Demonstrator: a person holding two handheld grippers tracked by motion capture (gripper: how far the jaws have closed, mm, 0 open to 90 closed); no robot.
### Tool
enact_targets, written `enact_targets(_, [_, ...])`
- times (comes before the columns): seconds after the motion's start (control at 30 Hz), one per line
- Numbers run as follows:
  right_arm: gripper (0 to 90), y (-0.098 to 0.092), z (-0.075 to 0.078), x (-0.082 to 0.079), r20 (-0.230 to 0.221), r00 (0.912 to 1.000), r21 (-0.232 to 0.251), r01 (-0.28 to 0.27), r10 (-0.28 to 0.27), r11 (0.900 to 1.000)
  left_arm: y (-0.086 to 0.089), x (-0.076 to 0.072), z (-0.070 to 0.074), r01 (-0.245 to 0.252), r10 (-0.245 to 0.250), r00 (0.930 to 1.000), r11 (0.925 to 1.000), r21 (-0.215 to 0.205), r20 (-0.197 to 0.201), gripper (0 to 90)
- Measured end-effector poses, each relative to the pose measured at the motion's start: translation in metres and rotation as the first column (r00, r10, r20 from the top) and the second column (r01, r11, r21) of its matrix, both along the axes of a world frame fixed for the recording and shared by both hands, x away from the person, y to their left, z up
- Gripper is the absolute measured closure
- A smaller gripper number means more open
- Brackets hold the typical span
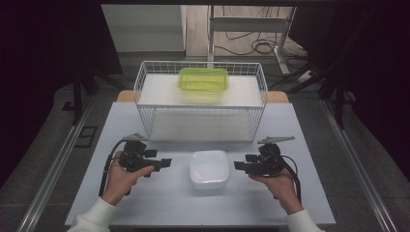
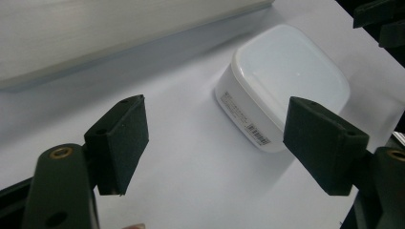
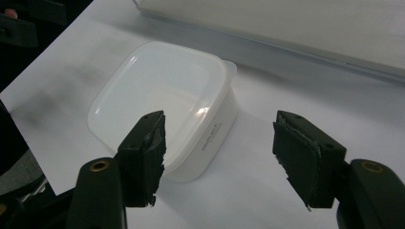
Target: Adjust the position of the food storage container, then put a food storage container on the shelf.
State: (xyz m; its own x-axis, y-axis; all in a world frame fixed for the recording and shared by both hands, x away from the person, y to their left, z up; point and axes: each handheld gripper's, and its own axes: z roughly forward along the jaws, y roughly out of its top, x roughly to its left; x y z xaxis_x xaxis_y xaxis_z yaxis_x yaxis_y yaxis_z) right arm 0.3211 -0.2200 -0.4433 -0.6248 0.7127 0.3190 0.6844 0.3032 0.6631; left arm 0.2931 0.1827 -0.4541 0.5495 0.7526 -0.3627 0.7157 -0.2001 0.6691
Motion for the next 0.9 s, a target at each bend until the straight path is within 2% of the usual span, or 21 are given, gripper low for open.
enact_targets(0.2, [35.2,0.002,-0.002,0.001,-0.025,0.9997,-0.012,0.001,-0.001,1.0,-0.003,-0.003,-0.001,0.007,-0.007,1.0,1.0,0.0,-0.006,22.6])
enact_targets(0.43, [34.5,0.007,-0.002,0.003,-0.042,0.999,0.002,-0.016,0.016,1.0,-0.007,-0.003,-0.002,0.023,-0.023,0.9995,0.9996,-0.015,-0.02,24.5])
enact_targets(0.6, [34.3,0.008,-0.004,0.002,-0.056,0.9982,0.007,-0.021,0.022,1.0,-0.016,-0.002,-0.008,0.03,-0.033,0.9981,0.9977,-0.061,-0.052,24.8])
enact_targets(0.67, [34.3,0.009,-0.005,0.002,-0.056,0.998,0.015,-0.027,0.027,1.0,-0.022,-0.002,-0.012,0.045,-0.053,0.9956,0.9943,-0.097,-0.078,24.9])
enact_targets(0.8, [34.3,0.011,-0.007,0.002,-0.068,0.9972,0.031,-0.029,0.031,0.999,-0.029,0.001,-0.018,0.046,-0.063,0.9906,0.9893,-0.138,-0.121,25.8])
enact_targets(0.9, [33.9,0.012,-0.01,0.003,-0.073,0.9971,0.036,-0.022,0.025,0.999,-0.032,0.003,-0.023,0.032,-0.06,0.9878,0.9816,-0.188,-0.144,28.6])
